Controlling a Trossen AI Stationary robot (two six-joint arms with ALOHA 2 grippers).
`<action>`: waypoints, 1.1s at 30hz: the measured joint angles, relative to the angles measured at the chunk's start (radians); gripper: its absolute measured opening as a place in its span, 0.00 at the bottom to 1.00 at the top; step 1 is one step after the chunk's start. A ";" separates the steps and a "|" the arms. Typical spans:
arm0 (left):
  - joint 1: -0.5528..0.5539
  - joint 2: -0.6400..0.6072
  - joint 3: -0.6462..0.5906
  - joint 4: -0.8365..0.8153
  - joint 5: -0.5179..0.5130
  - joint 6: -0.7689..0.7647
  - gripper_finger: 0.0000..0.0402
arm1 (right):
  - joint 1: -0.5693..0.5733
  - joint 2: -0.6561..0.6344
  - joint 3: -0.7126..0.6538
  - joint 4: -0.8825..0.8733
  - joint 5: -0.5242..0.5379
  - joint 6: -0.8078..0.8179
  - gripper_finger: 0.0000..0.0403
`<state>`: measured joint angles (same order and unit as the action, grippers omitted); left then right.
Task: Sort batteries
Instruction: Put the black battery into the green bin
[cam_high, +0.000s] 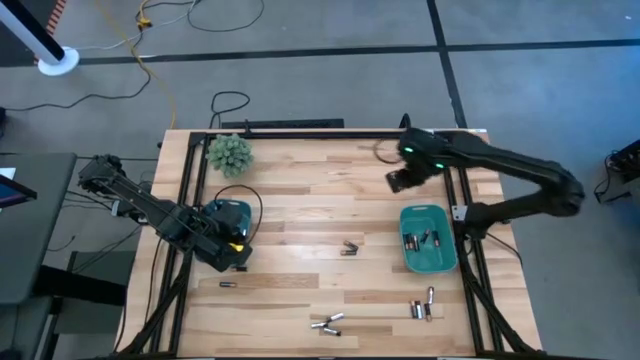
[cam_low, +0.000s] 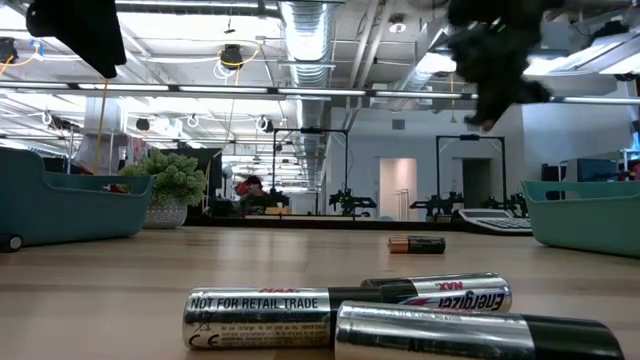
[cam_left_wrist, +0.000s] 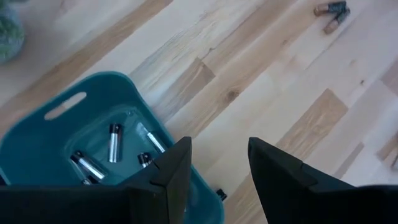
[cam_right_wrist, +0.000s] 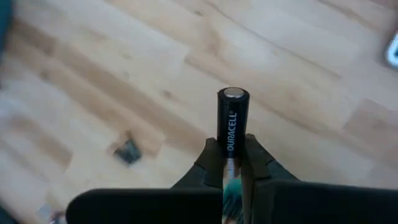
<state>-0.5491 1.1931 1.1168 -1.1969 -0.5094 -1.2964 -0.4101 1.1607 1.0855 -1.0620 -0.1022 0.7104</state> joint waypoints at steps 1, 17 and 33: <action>0.000 0.000 0.000 0.001 0.005 0.025 0.38 | 0.025 -0.053 -0.020 -0.001 0.002 0.029 0.04; 0.000 0.000 0.000 0.001 0.008 0.018 0.38 | 0.598 -0.384 -0.409 -0.064 0.105 0.789 0.04; 0.000 0.000 0.000 0.000 0.008 0.009 0.38 | 0.594 -0.068 -0.537 0.176 0.031 0.733 0.04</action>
<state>-0.5488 1.1931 1.1164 -1.1965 -0.5011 -1.2870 0.1835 1.0923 0.5483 -0.8855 -0.0708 1.4437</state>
